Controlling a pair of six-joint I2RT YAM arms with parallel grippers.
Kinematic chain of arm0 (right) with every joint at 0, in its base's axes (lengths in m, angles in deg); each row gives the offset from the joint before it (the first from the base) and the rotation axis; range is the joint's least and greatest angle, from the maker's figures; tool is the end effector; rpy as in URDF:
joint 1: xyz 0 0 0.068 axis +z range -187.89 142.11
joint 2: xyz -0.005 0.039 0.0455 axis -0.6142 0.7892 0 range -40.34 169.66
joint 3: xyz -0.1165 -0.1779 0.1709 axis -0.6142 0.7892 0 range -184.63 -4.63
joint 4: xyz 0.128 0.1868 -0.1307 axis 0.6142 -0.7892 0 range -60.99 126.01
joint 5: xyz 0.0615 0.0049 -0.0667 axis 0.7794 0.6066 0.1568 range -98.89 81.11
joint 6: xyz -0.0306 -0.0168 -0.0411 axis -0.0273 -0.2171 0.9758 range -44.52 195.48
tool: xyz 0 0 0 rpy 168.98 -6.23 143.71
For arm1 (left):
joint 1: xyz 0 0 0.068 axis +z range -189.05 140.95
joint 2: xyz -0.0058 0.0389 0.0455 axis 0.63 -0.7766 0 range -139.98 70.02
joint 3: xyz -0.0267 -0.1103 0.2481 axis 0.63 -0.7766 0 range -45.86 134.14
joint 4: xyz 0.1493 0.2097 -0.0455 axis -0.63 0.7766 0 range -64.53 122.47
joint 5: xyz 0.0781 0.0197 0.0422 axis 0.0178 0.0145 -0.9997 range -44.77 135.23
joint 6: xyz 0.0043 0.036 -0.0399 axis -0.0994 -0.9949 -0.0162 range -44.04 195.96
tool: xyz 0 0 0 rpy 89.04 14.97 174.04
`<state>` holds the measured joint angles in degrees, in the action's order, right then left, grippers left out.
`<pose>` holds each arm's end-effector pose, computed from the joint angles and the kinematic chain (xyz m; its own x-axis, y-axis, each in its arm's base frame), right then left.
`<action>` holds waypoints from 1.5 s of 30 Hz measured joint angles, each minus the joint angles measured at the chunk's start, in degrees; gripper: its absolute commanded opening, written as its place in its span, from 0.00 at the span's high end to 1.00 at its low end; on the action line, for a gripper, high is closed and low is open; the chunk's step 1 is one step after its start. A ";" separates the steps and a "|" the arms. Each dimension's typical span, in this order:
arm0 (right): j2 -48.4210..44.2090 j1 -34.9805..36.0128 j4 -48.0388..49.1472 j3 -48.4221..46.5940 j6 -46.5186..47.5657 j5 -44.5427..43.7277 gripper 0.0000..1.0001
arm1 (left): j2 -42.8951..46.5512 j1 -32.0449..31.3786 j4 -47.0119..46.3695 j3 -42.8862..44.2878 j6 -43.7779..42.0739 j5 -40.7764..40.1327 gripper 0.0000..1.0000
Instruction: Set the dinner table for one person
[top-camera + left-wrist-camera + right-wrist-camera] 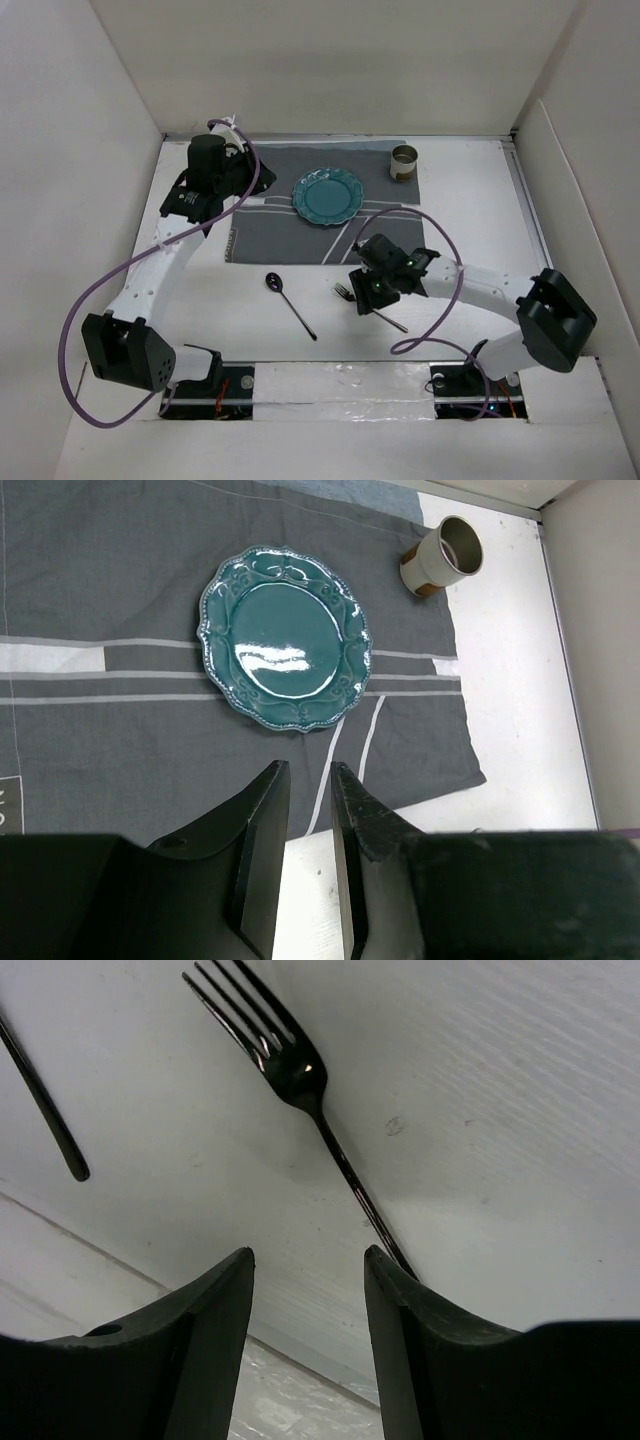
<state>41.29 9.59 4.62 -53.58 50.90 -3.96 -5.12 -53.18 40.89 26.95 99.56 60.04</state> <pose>0.1789 0.1996 0.1945 -0.8688 -0.3342 -0.3654 -0.4380 0.8629 0.2522 0.2913 -0.0828 0.3856 -0.4597 -0.2834 -0.8416 0.3143 0.8345 -0.4526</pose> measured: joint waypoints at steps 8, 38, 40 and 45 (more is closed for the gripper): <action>6.91 2.14 -0.66 -1.36 1.07 -6.23 0.53 | 1.70 0.00 0.04 -0.04 0.00 -0.09 0.79; 23.50 -0.72 -7.78 -52.98 0.00 -7.93 1.00 | 16.50 0.00 7.65 3.43 9.73 -0.81 0.80; 29.62 -2.54 -7.13 -60.41 -0.87 -6.56 1.00 | 20.20 0.00 8.24 1.51 11.76 -0.85 0.79; 47.28 -5.29 -7.54 -78.29 -3.96 -3.85 1.00 | 27.02 -0.02 9.92 -4.26 15.45 -1.01 0.77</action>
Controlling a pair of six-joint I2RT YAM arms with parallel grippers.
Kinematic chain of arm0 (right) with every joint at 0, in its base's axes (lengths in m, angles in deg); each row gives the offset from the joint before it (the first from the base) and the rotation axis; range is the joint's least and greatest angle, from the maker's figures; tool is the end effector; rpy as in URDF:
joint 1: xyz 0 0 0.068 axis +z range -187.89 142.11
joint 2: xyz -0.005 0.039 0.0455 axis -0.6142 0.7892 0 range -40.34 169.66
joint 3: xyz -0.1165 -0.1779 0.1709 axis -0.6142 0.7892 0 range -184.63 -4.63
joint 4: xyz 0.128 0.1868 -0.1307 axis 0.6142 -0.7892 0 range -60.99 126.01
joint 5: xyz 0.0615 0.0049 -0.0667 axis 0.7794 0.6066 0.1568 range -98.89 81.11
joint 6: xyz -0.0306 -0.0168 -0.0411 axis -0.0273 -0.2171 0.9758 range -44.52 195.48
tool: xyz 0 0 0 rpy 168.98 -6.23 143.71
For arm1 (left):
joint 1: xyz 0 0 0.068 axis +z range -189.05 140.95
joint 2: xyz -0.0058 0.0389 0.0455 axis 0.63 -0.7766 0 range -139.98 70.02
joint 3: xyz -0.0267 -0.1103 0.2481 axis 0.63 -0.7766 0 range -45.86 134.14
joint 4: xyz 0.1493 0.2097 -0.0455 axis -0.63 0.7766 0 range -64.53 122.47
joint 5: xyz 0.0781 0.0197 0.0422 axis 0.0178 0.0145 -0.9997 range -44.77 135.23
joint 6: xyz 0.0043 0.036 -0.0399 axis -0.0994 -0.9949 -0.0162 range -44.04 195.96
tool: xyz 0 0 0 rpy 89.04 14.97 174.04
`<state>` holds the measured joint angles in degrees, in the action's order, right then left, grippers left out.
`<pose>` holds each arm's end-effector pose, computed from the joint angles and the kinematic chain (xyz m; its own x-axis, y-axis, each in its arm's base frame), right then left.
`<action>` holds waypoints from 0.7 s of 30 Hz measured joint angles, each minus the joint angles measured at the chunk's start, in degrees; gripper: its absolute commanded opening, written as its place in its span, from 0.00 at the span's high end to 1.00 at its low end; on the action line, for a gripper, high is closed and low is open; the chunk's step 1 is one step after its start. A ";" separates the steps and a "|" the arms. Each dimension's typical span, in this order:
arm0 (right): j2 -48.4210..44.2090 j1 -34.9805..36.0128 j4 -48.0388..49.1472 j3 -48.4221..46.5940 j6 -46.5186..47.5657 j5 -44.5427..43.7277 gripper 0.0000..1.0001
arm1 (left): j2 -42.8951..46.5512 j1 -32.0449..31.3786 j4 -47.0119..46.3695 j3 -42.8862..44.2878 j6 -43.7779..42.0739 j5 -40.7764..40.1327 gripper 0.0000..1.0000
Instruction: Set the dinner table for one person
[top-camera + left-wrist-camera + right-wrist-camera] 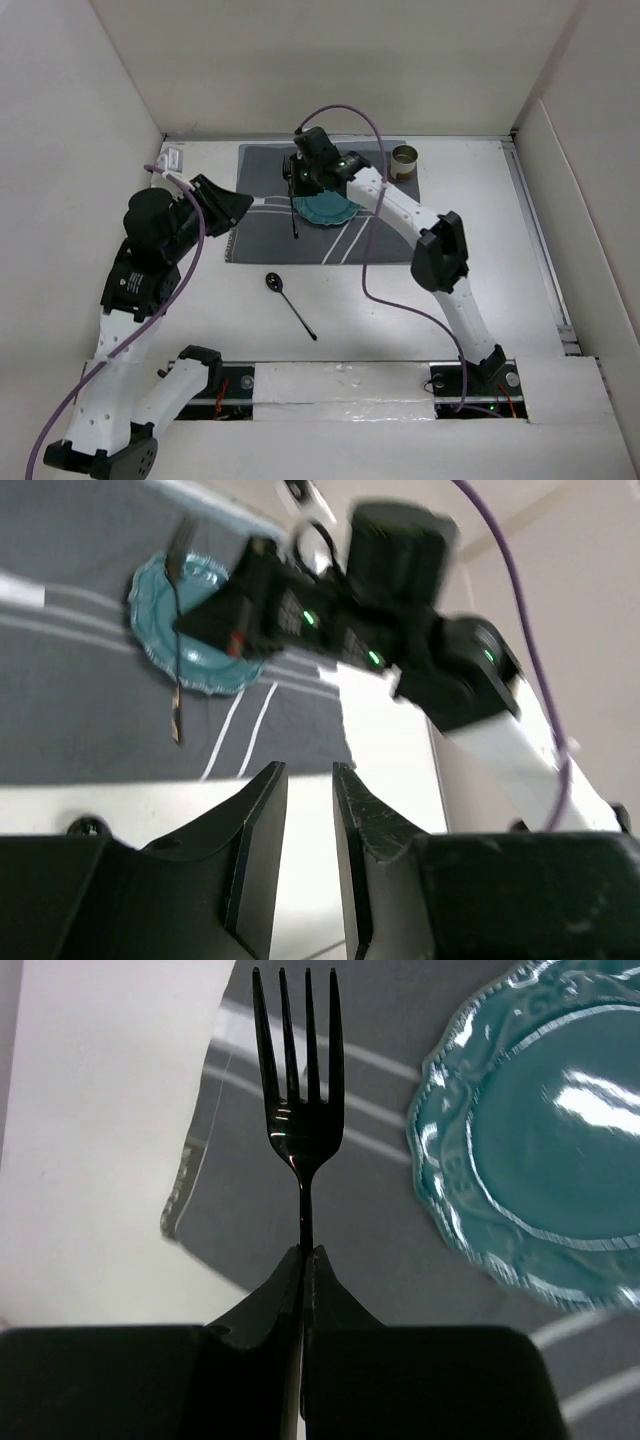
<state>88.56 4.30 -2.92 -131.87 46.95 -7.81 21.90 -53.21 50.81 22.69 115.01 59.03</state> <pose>0.3816 0.3467 0.3005 -0.7494 -0.0346 -0.6612 -0.3690 0.8511 0.3736 0.1535 -0.0476 0.4425 -0.3591 -0.5404 -0.7610 0.3112 0.6993 -0.6435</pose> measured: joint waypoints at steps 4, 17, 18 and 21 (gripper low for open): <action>11.72 -0.24 -0.04 -10.05 -3.21 1.53 1.00 | 0.98 -2.25 4.07 -1.77 0.55 -2.01 0.76; 25.42 -1.77 6.91 -19.65 -11.34 6.12 1.00 | -2.67 -7.15 6.38 -2.47 -0.63 -6.16 0.74; 25.92 -1.92 7.39 -19.69 -11.89 6.32 1.00 | -2.82 -7.23 6.38 -2.47 -0.63 -6.16 0.74; 27.71 -2.47 9.01 -20.24 -13.99 6.62 1.00 | -2.89 -7.26 6.56 -2.47 -1.07 -6.86 0.74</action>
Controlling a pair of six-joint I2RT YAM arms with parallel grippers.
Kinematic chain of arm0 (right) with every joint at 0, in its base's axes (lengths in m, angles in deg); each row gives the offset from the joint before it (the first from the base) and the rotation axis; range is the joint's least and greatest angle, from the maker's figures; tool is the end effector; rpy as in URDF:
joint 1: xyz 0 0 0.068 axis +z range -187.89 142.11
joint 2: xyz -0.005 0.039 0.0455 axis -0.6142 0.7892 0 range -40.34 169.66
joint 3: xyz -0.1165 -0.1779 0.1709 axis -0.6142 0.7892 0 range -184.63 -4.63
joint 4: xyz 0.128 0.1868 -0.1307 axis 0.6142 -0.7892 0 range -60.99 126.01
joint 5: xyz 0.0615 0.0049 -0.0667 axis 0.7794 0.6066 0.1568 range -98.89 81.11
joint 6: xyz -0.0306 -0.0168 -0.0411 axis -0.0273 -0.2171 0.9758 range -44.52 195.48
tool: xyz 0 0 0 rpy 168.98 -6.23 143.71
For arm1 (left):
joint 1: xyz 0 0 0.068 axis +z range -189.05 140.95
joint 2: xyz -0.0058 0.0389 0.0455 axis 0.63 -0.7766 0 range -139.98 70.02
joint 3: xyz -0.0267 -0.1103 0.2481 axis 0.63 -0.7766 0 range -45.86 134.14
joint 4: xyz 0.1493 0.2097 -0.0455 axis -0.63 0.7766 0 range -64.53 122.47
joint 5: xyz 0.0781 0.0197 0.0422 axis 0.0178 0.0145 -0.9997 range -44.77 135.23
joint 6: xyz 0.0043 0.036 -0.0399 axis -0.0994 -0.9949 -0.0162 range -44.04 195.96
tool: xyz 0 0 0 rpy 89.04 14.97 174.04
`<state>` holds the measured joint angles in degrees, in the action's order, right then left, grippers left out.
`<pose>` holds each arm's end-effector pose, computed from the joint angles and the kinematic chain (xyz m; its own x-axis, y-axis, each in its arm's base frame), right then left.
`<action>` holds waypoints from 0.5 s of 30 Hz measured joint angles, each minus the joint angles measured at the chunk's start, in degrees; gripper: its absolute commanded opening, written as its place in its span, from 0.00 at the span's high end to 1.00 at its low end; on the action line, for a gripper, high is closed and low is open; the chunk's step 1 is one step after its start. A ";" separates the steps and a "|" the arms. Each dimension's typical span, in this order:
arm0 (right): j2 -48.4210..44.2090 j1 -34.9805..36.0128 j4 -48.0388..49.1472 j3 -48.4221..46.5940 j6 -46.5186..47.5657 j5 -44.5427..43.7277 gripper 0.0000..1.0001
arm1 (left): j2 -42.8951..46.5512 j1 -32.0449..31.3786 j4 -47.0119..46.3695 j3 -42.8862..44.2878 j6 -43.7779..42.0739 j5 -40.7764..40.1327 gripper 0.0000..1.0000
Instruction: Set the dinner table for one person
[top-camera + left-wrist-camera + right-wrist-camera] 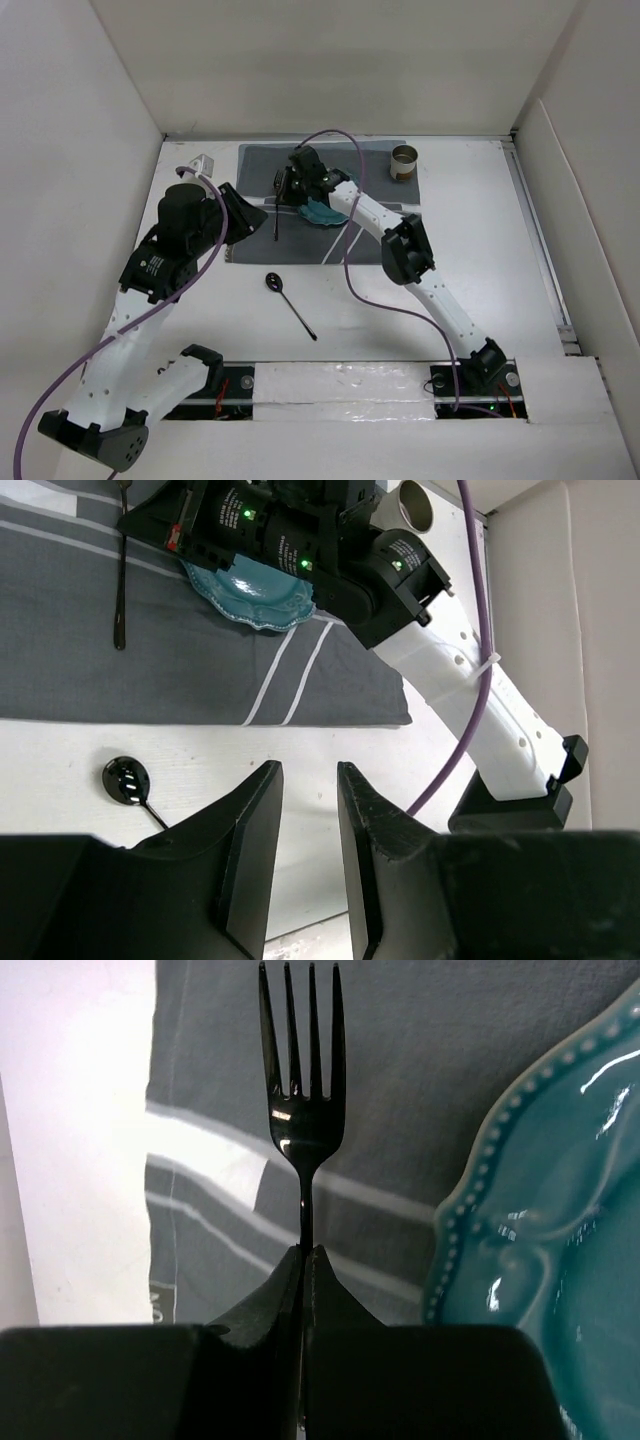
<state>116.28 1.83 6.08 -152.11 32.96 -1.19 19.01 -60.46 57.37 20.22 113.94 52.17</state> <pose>0.4574 0.3861 0.1697 -0.8394 0.1734 -0.5150 -0.1980 0.7850 0.5870 0.1655 -0.0696 0.4087 -0.5015 -0.4595 -0.7330 0.2047 0.7602 -0.6166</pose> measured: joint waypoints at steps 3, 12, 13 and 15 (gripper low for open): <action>2.14 -0.31 1.09 -1.60 -1.60 0.59 0.97 | 0.11 0.00 0.28 -0.02 -0.17 -0.70 0.73; 2.36 -0.59 2.99 -1.20 -2.58 2.64 0.60 | 0.02 0.00 0.52 -0.02 -0.61 -1.88 0.73; 1.33 -0.63 3.52 0.46 -2.19 2.89 0.59 | -0.09 0.00 0.52 -0.02 -0.70 -2.10 0.73; -2.43 -0.79 3.65 5.38 -1.07 3.50 0.59 | -0.68 0.00 0.59 0.33 -1.05 -2.82 0.73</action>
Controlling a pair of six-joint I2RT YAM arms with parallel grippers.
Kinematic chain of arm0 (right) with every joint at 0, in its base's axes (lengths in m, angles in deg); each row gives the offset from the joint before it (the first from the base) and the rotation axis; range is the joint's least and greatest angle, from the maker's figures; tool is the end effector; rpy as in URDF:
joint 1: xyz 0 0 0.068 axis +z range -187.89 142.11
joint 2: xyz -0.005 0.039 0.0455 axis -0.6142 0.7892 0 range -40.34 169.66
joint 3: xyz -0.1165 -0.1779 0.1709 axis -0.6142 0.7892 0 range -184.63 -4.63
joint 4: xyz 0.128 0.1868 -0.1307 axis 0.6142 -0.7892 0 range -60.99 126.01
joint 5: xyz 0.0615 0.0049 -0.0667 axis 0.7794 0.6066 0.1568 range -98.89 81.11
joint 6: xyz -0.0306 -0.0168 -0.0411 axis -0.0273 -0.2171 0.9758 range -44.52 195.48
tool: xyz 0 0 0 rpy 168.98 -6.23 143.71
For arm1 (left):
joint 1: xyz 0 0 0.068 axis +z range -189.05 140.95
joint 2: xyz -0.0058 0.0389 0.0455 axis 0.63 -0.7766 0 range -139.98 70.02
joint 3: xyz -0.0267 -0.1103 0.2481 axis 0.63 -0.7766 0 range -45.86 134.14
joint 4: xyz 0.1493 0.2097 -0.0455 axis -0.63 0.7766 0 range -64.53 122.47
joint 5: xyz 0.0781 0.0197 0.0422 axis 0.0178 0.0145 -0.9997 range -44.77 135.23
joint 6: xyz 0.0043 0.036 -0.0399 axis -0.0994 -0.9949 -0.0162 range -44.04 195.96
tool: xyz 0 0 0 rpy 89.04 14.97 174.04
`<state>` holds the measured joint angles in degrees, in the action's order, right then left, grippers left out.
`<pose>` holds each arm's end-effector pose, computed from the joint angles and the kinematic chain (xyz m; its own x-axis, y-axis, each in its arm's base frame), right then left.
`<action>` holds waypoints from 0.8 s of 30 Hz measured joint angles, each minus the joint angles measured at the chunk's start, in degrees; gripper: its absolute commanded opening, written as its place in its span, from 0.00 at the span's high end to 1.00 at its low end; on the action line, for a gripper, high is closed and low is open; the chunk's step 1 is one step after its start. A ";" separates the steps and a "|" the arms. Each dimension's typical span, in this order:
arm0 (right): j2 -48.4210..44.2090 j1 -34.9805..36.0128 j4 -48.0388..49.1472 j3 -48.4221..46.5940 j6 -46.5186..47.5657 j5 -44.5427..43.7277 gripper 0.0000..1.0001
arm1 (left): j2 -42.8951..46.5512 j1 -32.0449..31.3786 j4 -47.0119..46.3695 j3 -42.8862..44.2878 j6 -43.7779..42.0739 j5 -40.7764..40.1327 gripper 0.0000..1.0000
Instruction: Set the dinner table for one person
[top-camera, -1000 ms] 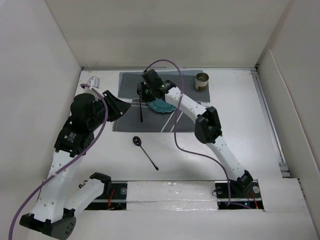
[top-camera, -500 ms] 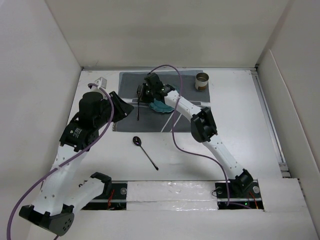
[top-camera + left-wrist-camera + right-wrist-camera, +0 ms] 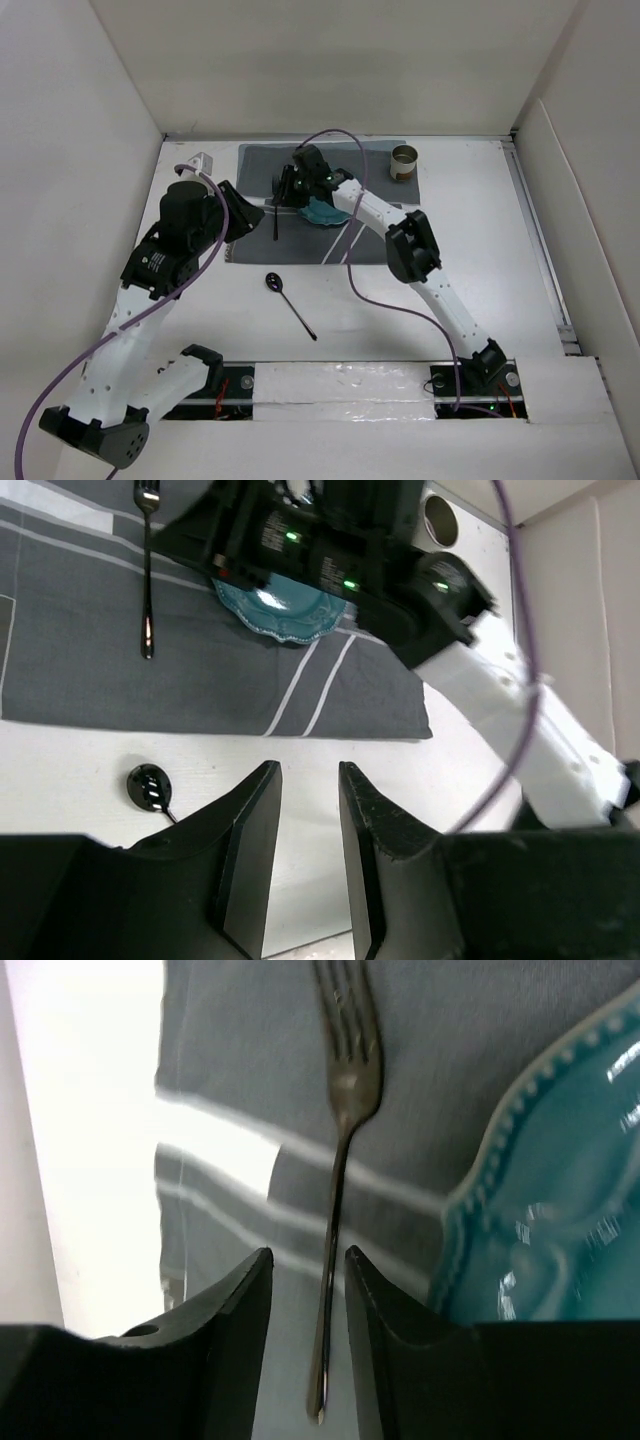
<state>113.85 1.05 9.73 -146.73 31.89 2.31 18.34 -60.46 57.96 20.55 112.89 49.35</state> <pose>0.4586 0.3794 0.1682 -0.8565 0.1775 -0.4846 -0.1994 0.7523 0.6280 0.1687 -0.0690 0.4076 -0.4838 -0.4540 -0.7482 0.1714 0.7892 -0.5897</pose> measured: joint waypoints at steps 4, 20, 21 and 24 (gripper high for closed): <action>-13.92 -0.35 1.22 14.40 4.48 1.55 1.00 | -2.16 0.00 -0.09 2.64 -1.11 -1.49 0.73; -48.63 20.44 5.29 70.25 25.18 -0.09 0.47 | -8.41 0.00 -3.48 10.86 -6.21 -5.92 0.67; -47.60 20.85 5.20 70.20 25.88 -0.66 0.47 | -8.96 0.00 -3.50 11.34 -6.36 -5.99 0.66; -44.81 21.49 4.11 68.57 27.34 -2.99 0.48 | -9.60 0.00 -3.56 12.07 -6.49 -6.16 0.66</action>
<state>69.05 22.53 13.84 -78.17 59.23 -0.68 8.74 -60.46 54.40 32.61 106.40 43.19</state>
